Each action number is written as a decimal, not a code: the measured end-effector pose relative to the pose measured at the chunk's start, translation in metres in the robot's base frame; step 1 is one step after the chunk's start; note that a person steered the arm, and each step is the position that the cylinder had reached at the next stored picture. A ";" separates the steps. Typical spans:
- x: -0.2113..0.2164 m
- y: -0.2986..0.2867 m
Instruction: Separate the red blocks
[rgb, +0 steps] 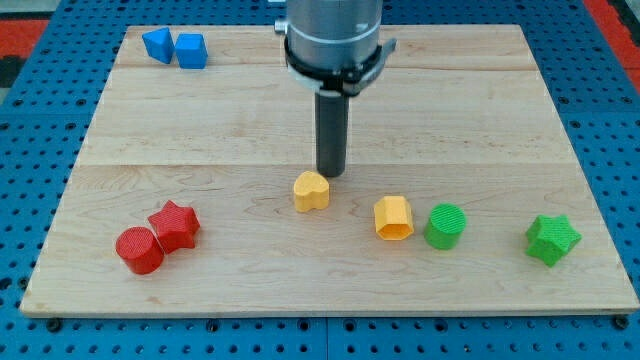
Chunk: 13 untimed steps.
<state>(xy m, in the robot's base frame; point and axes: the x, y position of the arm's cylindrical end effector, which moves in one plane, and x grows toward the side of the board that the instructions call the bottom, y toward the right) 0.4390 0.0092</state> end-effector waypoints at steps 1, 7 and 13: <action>0.000 -0.011; 0.144 -0.145; 0.111 -0.232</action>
<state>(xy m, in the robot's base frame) 0.5503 -0.2230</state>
